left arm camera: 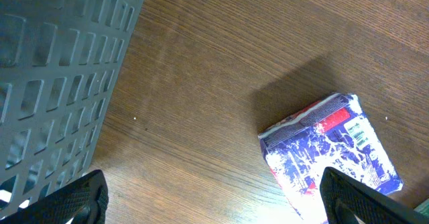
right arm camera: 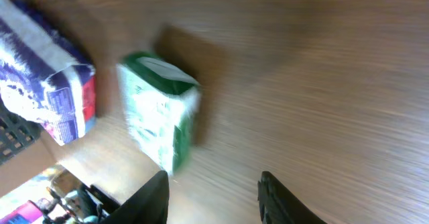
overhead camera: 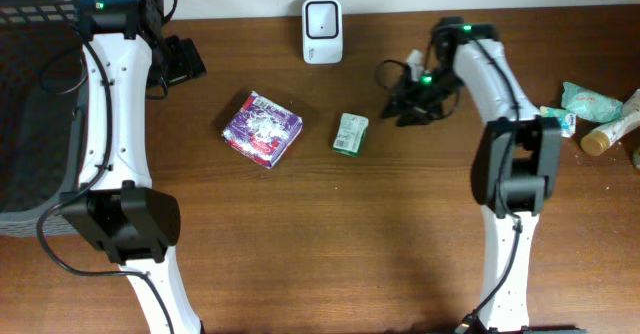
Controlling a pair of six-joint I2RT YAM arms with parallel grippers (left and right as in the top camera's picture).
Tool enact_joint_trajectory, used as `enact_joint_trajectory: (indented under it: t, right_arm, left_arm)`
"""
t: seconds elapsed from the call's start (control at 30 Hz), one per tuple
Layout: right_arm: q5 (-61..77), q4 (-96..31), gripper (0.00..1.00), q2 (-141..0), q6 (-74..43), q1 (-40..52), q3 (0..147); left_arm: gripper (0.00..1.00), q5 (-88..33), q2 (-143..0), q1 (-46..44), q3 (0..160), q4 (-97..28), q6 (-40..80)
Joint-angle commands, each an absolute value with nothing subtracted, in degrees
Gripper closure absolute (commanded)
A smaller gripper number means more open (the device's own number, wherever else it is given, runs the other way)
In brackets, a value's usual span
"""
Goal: Scan the item barcode
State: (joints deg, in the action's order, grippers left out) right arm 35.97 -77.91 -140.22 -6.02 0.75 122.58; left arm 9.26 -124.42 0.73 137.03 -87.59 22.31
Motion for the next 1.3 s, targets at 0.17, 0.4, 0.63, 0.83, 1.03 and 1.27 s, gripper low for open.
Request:
enact_joint_trajectory:
  t: [0.17,0.4,0.63,0.83,1.03,1.27]
  right_arm:
    - [31.27,-82.17,0.35,-138.32,-4.91,1.54,123.09]
    - [31.46,-70.57,0.23,-139.41,-27.83,11.84,122.04]
    - [30.13,-67.2,0.24,-141.21,-30.96,13.58,119.68]
    - [30.15,-62.7,0.35,-141.23,-30.68,13.5,113.62]
    - [30.13,-58.3,0.81,-141.16,-29.91,14.22,112.62]
    - [13.37,-70.98,0.96,-139.85,-27.42,14.63,125.75]
  left_arm:
    - [0.01,9.28,-125.14,0.93,136.86,-87.66,22.87]
    - [0.01,9.28,-125.14,0.93,136.86,-87.66,22.87]
    - [0.01,9.28,-125.14,0.93,136.86,-87.66,22.87]
    - [0.01,9.28,-125.14,0.93,136.86,-87.66,22.87]
    - [0.01,9.28,-125.14,0.93,136.86,-87.66,22.9]
    - [0.01,9.28,-125.14,0.93,136.86,-87.66,22.87]
